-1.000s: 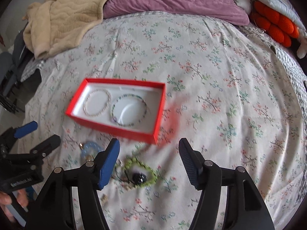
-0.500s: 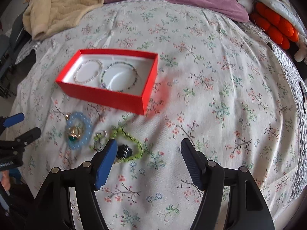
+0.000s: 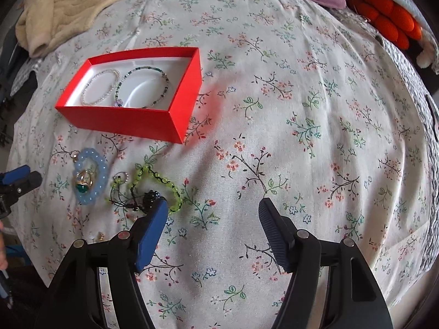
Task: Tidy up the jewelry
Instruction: 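Withdraw both tools from the box back toward the remaining jewelry, then grasp the light blue bead bracelet with the left tool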
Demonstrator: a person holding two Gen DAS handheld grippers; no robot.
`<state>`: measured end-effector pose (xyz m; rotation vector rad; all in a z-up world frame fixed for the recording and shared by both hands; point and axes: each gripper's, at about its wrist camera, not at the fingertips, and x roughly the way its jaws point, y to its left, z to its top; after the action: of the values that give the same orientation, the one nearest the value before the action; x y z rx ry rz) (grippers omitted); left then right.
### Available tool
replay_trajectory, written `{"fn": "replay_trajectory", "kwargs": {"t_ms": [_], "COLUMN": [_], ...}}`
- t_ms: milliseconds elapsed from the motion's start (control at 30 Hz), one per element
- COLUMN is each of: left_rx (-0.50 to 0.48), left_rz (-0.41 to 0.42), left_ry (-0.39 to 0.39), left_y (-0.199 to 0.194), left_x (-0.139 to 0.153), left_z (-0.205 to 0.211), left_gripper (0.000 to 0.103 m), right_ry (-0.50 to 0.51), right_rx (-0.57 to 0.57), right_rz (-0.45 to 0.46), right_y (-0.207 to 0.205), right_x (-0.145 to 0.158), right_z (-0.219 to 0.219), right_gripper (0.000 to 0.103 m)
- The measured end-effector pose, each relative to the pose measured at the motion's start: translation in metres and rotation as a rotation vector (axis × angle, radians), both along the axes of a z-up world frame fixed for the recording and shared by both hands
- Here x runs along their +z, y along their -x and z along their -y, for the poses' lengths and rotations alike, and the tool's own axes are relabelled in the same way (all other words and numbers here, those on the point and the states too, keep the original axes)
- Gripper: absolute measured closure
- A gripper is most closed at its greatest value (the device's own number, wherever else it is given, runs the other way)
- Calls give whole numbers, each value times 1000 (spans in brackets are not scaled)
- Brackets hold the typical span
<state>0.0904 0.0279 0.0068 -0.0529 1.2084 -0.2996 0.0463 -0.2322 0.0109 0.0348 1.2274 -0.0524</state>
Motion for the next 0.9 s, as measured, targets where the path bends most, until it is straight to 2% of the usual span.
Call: {"fn": "replay_trajectory", "kwargs": {"t_ms": [33,133,200,300,500,733,900], "left_rx": [-4,-19,-29,-38,-36,4,-4], "left_rz": [-4,-30,-42,-51,-70,-71,-44], "left_ry": [3,27,46,59,67,24,-20], "left_y": [-1,-4,-6,-8,-16,-31,-37], "left_x": [-1,-7,-9,-12,-20,-32,-37], "left_z": [2,11,16,25,39,54,70], "left_gripper": [42,64,74,82,84,86,88], "right_ry": [-1,-1,-1,-1,-4,-6,-6], "right_rx": [1,6,10,15,17,14,10], "right_rz": [-1,-4,-6,-8,-12,-18,-25], "right_y": [0,0,0,0,-1,-2,-4], "right_x": [0,-1,-1,-2,-3,-6,-8], "right_z": [-1,-3,-4,-6,-8,-8,-9], "right_gripper": [32,32,32,32,31,32,32]}}
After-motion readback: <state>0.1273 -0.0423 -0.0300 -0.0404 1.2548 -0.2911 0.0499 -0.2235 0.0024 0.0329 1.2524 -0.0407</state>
